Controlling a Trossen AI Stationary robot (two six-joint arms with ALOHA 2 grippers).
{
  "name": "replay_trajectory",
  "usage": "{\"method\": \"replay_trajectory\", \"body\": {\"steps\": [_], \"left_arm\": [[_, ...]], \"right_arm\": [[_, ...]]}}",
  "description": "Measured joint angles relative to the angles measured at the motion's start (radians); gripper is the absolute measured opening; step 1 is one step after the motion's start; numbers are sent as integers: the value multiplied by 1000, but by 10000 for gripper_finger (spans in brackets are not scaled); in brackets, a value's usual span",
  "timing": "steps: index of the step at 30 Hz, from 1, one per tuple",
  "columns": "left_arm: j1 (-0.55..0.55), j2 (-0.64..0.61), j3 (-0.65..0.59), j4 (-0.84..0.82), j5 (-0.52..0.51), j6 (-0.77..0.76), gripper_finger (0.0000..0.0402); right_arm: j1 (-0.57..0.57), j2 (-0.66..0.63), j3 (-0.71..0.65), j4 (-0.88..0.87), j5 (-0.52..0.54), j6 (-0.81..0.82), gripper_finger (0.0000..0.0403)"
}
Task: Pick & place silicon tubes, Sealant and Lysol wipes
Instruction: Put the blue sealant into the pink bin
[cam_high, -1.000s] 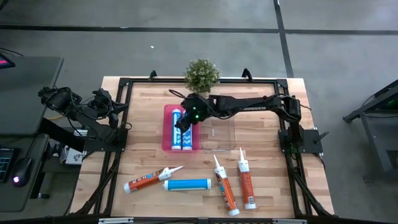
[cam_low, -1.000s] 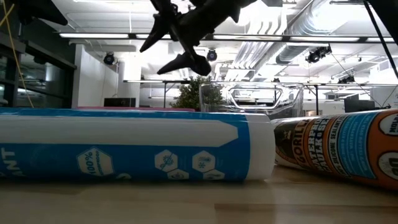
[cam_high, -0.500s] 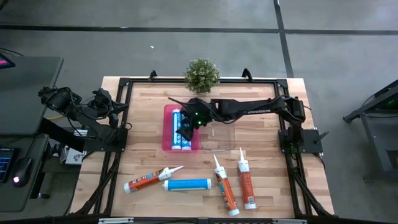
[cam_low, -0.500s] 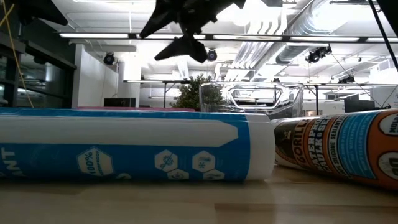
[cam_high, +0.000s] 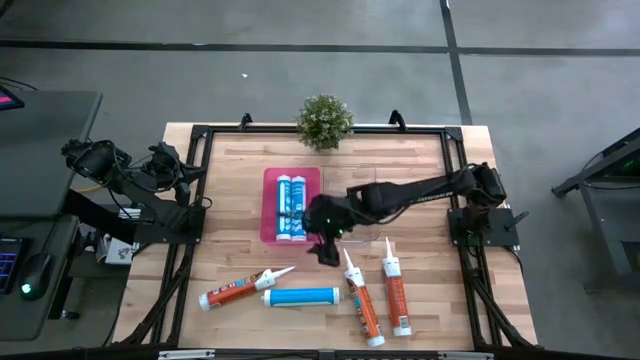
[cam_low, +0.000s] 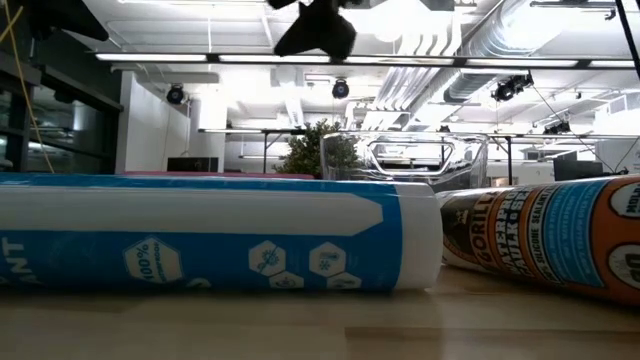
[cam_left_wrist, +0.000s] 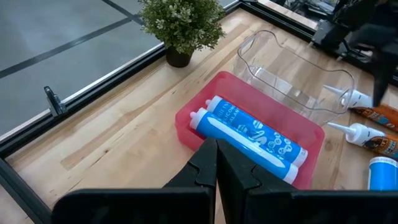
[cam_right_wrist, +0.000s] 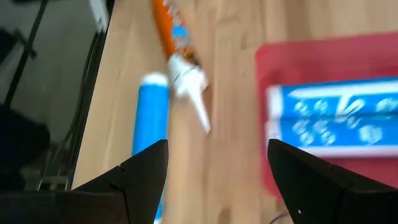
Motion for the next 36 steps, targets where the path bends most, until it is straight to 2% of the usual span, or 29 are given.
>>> {"method": "replay_trajectory", "body": {"steps": [10,17,24,30,36], "left_arm": [[0,0,0,1,4,-21,0],[0,0,0,2,4,-37,0],[0,0,0,-1,31,-46,0],[0,0,0,-3,73,-23,0],[0,0,0,-17,92,-17,0]], "right_arm": [[126,2,0,-38,78,8,270],[207,7,0,-35,193,8,270],[219,52,0,-34,174,84,270],[227,129,-1,-5,74,118,270],[245,180,-1,-9,78,165,270]]}}
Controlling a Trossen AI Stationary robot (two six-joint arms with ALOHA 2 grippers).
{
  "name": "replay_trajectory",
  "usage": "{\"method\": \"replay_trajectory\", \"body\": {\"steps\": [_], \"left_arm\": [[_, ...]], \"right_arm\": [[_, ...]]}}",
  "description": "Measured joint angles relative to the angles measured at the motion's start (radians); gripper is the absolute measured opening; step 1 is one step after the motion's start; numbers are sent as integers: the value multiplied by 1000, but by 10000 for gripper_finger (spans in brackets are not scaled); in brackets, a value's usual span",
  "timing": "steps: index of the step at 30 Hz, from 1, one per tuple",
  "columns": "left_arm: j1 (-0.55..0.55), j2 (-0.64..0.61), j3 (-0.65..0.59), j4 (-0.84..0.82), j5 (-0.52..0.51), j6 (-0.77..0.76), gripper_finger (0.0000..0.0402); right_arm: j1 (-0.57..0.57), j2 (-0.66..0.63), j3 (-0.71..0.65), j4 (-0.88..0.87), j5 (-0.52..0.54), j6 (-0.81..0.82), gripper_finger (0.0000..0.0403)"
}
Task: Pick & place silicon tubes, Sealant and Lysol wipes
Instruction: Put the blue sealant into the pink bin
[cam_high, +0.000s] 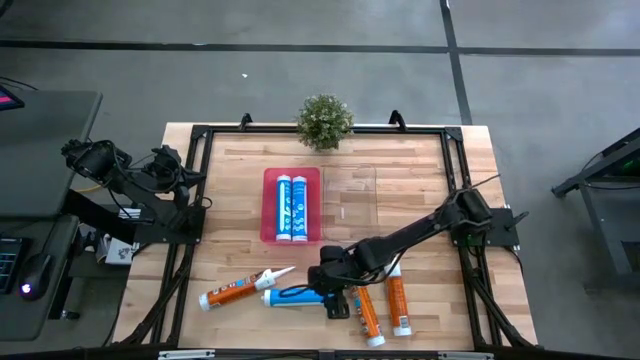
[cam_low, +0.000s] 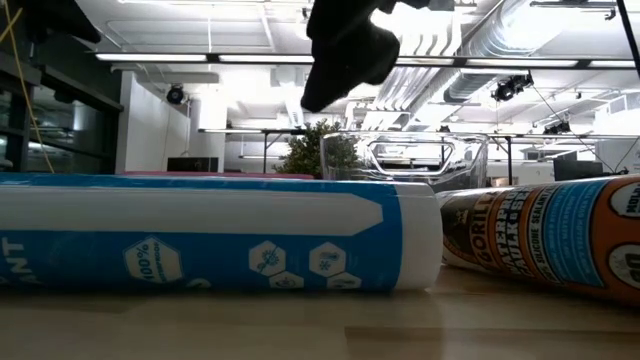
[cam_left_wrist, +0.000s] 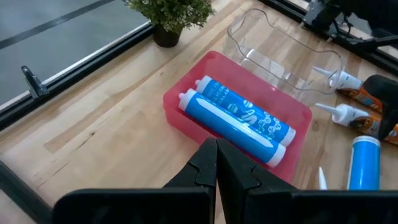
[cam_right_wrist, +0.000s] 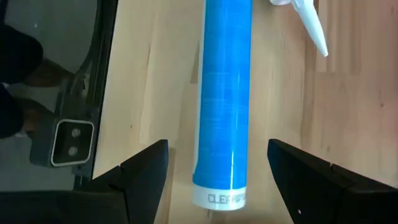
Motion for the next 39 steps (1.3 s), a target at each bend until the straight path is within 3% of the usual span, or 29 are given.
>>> {"method": "replay_trajectory", "body": {"steps": [29,39], "left_arm": [[0,0,0,-37,-8,1,0],[0,0,0,-46,6,1,0]], "right_arm": [[28,193,1,22,-29,80,269],[28,195,2,7,-14,81,212]]}}
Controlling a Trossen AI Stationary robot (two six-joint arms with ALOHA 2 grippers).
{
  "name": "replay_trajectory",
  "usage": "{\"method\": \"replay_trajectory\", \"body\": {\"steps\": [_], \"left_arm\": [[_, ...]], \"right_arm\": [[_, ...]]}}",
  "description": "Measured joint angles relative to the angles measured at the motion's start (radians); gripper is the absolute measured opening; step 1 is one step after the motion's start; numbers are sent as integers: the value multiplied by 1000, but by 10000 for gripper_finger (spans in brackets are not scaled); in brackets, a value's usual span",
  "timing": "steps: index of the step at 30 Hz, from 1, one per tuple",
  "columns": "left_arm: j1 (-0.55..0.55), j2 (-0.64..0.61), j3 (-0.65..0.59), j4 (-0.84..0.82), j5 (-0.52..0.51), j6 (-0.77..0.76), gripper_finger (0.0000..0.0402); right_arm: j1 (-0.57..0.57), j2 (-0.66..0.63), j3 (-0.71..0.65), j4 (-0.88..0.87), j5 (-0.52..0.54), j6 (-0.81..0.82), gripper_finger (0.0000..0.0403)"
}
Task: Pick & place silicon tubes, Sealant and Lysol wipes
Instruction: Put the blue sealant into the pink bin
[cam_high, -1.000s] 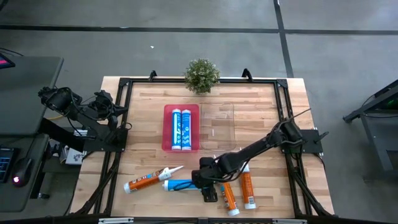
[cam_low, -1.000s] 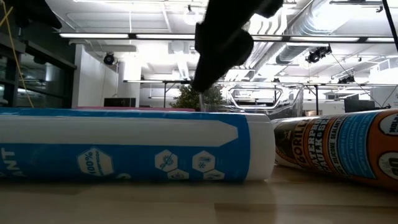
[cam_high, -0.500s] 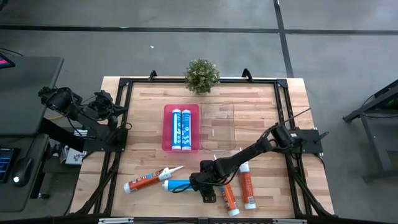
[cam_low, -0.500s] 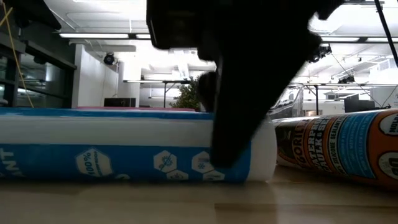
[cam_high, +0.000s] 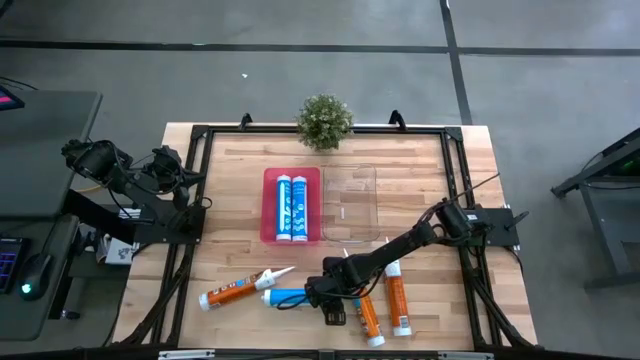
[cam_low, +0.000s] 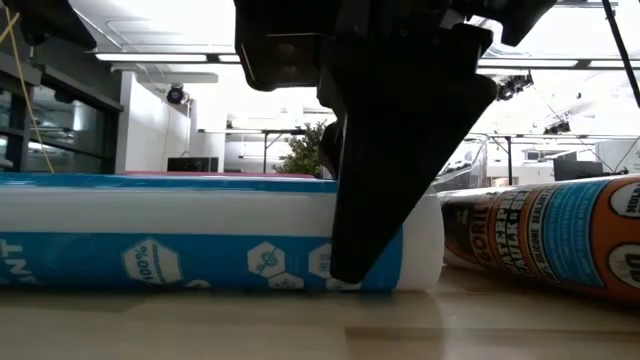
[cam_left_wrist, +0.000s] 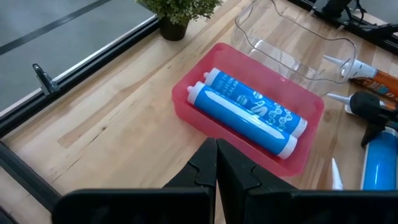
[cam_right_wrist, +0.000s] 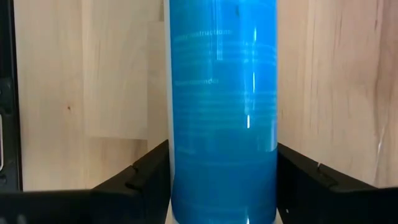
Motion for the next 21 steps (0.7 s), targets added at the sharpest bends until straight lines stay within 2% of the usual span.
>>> {"method": "replay_trajectory", "body": {"steps": [7,15,21], "left_arm": [[0,0,0,-11,8,0,0],[0,0,0,-14,10,0,0],[0,0,0,-14,15,0,0]], "right_arm": [[1,1,0,-4,-18,27,212],[-4,1,0,12,-112,100,212],[12,-40,-7,-8,-143,169,212]]}}
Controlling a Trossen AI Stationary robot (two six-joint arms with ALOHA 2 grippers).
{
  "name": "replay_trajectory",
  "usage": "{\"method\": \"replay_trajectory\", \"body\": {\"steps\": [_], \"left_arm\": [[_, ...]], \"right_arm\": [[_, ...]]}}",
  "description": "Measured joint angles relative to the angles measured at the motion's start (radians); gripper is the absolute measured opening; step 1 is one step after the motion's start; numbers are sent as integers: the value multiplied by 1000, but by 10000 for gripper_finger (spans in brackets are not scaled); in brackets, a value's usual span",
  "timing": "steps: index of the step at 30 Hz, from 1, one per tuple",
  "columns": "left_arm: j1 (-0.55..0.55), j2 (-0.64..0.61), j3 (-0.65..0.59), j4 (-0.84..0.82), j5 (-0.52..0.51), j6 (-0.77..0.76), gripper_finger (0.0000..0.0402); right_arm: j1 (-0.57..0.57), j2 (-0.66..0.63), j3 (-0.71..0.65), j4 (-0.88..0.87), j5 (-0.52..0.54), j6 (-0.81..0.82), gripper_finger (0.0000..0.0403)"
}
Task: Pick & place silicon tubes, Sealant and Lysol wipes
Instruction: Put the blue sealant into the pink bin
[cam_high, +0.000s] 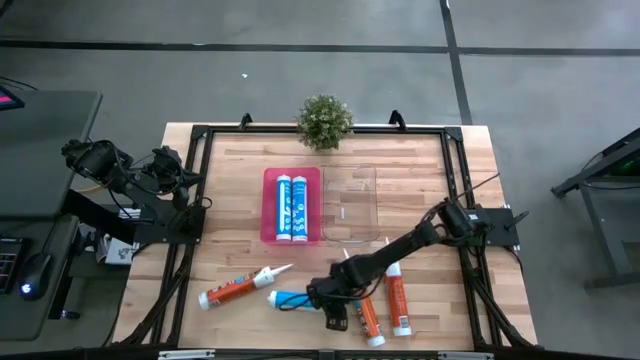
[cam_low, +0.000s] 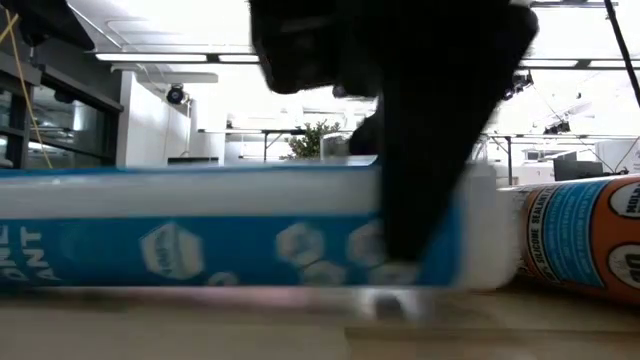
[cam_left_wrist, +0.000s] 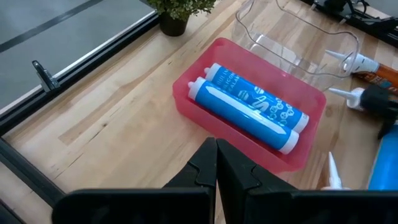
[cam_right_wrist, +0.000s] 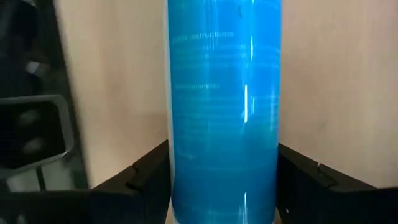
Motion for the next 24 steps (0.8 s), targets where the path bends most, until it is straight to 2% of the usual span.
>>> {"method": "replay_trajectory", "body": {"steps": [3,14,20,24], "left_arm": [[0,0,0,0,4,-1,0],[0,0,1,2,13,-14,0],[0,0,1,2,10,-15,0],[0,0,1,2,10,-15,0]], "right_arm": [[10,-47,0,1,36,31,212],[17,-187,3,-1,336,182,212],[0,-183,3,-7,313,199,212],[-9,-172,3,-13,261,200,212]]}}
